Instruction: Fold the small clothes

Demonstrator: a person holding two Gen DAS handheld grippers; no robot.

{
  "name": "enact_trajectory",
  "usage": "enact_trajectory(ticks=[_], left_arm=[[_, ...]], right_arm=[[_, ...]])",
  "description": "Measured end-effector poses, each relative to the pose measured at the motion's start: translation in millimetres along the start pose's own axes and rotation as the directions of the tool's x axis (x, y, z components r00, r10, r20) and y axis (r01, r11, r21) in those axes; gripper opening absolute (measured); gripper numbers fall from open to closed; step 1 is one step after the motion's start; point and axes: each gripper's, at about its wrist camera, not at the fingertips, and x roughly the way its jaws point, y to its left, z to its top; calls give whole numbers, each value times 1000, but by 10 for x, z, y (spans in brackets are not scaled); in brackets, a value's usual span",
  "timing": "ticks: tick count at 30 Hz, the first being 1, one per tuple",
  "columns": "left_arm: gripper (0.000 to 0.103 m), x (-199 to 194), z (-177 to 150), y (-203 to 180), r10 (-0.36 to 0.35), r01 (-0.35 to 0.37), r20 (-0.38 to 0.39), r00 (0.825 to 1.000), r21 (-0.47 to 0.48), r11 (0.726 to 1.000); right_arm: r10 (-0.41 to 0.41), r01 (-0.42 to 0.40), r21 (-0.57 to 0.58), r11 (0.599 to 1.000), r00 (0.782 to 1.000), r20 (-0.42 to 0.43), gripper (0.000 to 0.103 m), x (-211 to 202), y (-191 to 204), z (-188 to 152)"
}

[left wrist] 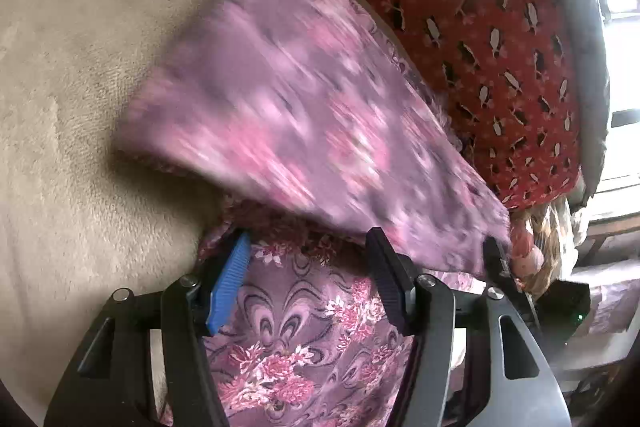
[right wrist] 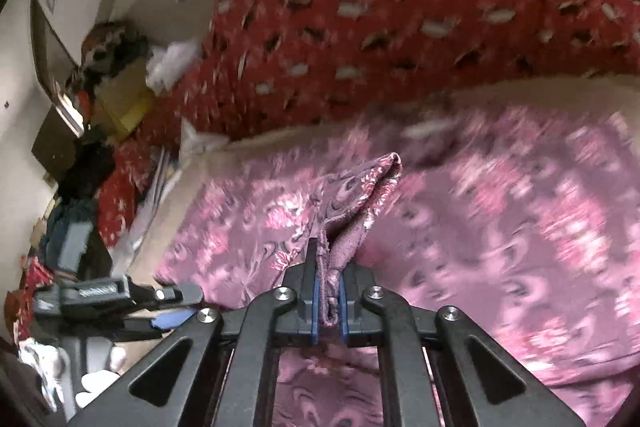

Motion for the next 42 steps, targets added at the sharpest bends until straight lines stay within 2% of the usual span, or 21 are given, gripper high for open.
enact_trajectory(ticks=[5, 9, 11, 14, 16, 18, 21, 23, 24, 25, 27, 28, 29, 31, 34, 38, 42], left_arm=[[58, 18, -20, 0, 15, -15, -1, 1000, -2, 1000], [59, 35, -45, -42, 41, -41, 0, 999, 16, 999], [59, 45, -45, -61, 55, -55, 4, 998, 20, 998], [58, 33, -54, -68, 73, -73, 6, 997, 24, 997], [59, -21, -94, -88, 88, -89, 9, 996, 43, 995], [59, -111, -160, -169, 81, -83, 23, 996, 82, 993], [59, -242, -251, -321, 77, -88, 74, 994, 148, 985], [59, -208, -273, -442, 125, -146, 111, 986, 205, 968], [59, -149, -269, -468, 151, -172, 110, 982, 219, 961], [59, -67, -262, -484, 174, -192, 100, 980, 226, 955], [59, 188, -264, -480, 227, -231, 41, 973, 229, 946], [58, 269, -284, -466, 253, -251, 23, 967, 235, 939], [58, 302, -314, -487, 279, -280, 42, 959, 259, 924], [59, 254, -399, -574, 307, -314, 70, 949, 308, 898], [59, 147, -540, -571, 303, -298, 36, 952, 328, 897], [59, -29, -869, -361, 339, -310, -19, 941, 354, 882], [59, -270, -1265, -139, 360, -313, -59, 931, 378, 871]], right_arm=[[-64, 61, 55, 997, 997, 43, 6, -353, -462, 168], [-126, 117, 129, 985, 990, 68, 6, -564, -910, 179], [-160, 149, 163, 975, 985, 58, 6, -588, -1111, 145], [-226, 223, 184, 957, 974, -3, 6, -501, -1377, 47], [-227, 230, 200, 952, 973, -34, 6, -443, -1457, 0], [-220, 221, 211, 952, 975, -29, 8, -480, -1465, -22], [-240, 220, 239, 946, 969, 58, 13, -715, -1414, -2], [-210, 177, 230, 957, 970, 126, 13, -844, -1333, 6], [-197, 166, 221, 961, 972, 129, 13, -850, -1285, 2], [-179, 154, 206, 966, 978, 110, 13, -813, -1260, -21], [-185, 179, 170, 969, 983, 18, 13, -648, -1250, -96], [-191, 200, 149, 968, 979, -76, 13, -489, -1281, -170], [-192, 209, 144, 967, 974, -123, 11, -416, -1309, -219], [-175, 191, 153, 970, 978, -113, 9, -479, -1319, -267], [-137, 166, 164, 972, 975, -175, 16, -583, -1315, -320], [-146, 168, 53, 984, 948, -284, 23, -788, -1178, -583], [-174, 164, -58, 985, 924, -341, 27, -1130, -1026, -1073]])
